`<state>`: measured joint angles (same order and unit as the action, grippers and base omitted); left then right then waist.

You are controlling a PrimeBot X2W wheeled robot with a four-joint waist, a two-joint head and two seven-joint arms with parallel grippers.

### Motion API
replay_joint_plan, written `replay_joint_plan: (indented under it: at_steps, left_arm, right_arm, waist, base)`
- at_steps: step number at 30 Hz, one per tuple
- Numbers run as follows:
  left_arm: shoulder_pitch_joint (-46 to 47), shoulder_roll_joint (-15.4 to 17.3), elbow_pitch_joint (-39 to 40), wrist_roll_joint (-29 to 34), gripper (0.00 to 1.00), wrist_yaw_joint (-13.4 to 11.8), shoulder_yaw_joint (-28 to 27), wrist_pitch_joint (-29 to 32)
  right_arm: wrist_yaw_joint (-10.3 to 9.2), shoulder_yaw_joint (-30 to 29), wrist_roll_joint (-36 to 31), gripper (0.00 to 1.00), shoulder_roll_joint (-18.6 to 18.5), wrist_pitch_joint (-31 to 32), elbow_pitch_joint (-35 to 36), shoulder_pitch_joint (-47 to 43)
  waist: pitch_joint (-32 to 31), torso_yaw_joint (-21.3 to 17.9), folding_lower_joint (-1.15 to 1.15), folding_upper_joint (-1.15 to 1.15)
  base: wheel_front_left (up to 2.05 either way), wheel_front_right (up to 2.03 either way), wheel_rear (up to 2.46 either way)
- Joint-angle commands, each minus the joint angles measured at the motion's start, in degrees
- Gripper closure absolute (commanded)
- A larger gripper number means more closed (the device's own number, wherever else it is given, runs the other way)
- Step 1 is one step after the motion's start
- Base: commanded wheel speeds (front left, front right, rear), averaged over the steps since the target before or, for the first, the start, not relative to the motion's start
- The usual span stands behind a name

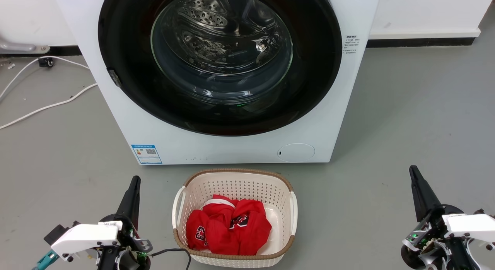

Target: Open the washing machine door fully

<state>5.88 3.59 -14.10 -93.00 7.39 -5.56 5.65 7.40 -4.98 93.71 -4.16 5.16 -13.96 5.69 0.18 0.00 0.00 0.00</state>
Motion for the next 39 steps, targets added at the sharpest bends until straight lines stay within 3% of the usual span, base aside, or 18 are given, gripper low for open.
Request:
replay_joint_plan:
  at_steps: [1,8,9,22,32,39]
  left_arm:
    - [0.49,-0.01,-0.06,0.16,1.0,0.18,-0.12,0.18]
    - [0.5,-0.08,-0.07,0.27,1.0,0.18,-0.21,0.24]
    - [0.0,-0.08,-0.05,0.07,0.0,0.0,-0.14,0.2]
    - [-0.55,-0.36,1.56,2.49,0.0,-0.03,1.75,-2.83]
    - [-0.47,-0.39,5.08,11.65,0.0,-0.01,2.08,-5.1]
    - [-0.54,-0.4,7.49,20.5,0.0,0.01,2.07,-6.71]
  right_arm:
    - [0.16,-0.12,-0.39,1.0,0.23,0.41,-0.09,0.73]
    - [0.16,-0.27,-0.45,1.0,0.3,0.39,-0.1,0.75]
    - [0.0,-0.16,-0.17,0.0,0.19,0.28,-0.05,0.0]
    - [0.01,1.47,-2.33,0.0,0.49,-2.73,1.56,-1.65]
    - [0.03,1.98,-10.33,0.0,0.59,-4.93,4.4,-2.13]
    - [0.04,2.57,-19.47,0.0,0.66,-6.52,6.98,-2.55]
  waist:
    - [0.0,0.0,0.0,0.0]
    - [0.0,0.0,0.0,0.0]
    - [0.0,0.0,0.0,0.0]
    - [0.02,-0.2,0.0,0.0]
    - [0.04,-0.34,0.0,0.0]
    - [0.05,-0.35,0.0,0.0]
  base:
    - [0.0,0.0,0.0]
    - [0.0,0.0,0.0]
    - [0.0,0.0,0.0]
    - [0.0,0.0,0.0]
    - [0.0,0.0,0.0]
    - [0.0,0.0,0.0]
